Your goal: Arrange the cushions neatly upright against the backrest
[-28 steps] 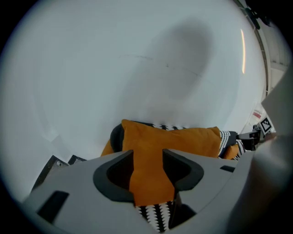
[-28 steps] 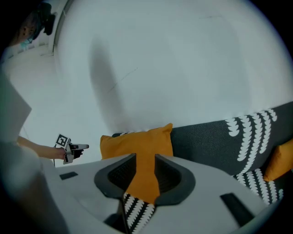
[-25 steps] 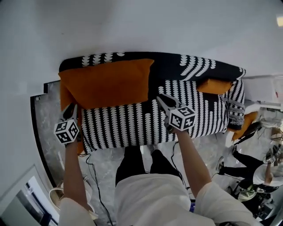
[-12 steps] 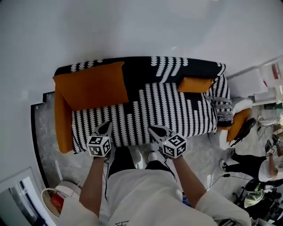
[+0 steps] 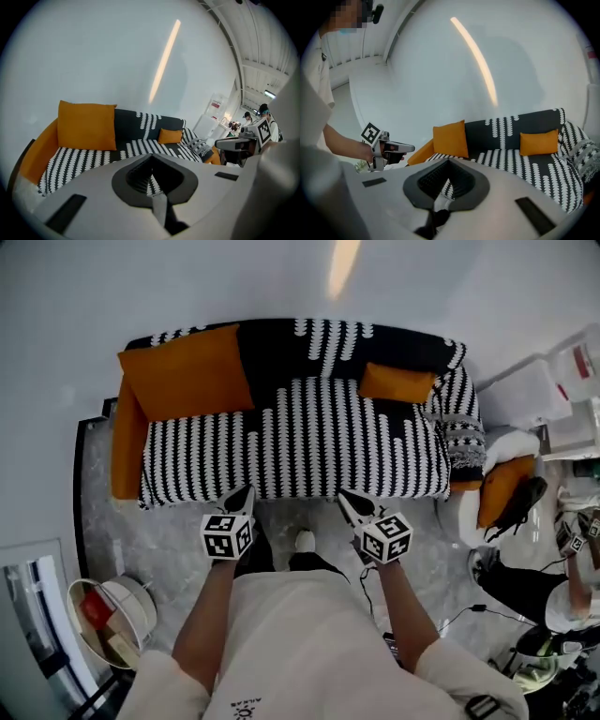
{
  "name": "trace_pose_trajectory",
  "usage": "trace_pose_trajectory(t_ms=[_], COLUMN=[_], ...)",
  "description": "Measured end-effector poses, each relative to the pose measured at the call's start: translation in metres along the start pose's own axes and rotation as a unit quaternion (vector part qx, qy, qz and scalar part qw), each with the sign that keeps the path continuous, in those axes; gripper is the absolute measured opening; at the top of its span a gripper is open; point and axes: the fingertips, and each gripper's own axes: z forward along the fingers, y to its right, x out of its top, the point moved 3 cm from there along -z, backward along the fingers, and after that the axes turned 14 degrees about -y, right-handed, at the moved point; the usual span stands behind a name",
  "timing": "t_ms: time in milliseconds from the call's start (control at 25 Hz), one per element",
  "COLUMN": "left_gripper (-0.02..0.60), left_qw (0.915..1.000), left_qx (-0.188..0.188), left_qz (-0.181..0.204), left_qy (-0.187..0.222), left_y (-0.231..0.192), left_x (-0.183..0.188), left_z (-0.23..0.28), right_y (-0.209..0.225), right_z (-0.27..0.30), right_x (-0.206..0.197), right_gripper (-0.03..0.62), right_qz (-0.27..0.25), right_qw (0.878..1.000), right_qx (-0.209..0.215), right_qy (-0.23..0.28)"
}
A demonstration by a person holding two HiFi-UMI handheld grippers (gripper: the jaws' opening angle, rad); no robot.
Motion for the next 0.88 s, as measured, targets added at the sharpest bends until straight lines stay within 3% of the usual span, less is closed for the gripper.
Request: trace_pose_trajectory(t_ms=[400, 880], left_gripper=[0.018, 0.018], left_qw=[0.9997, 0.9997], left_qx=[0.019, 0.003], left_qz=[0.012, -0.003], left_qy=[0.013, 0.026], left_y=[0.03, -0.002], left_x=[-0.044, -0.139], left_z=[-0.065, -0.152], right_y=[-0.062, -0.171], right_z=[-0.04, -0.075], right_x=[-0.02, -0.066], right_gripper=[0.023, 0.023], right_qz=[-0.013, -0.022], right_qw=[0.999, 0.997], right_qx=[-0.001, -0.061], right_qy=[0.037, 0.041])
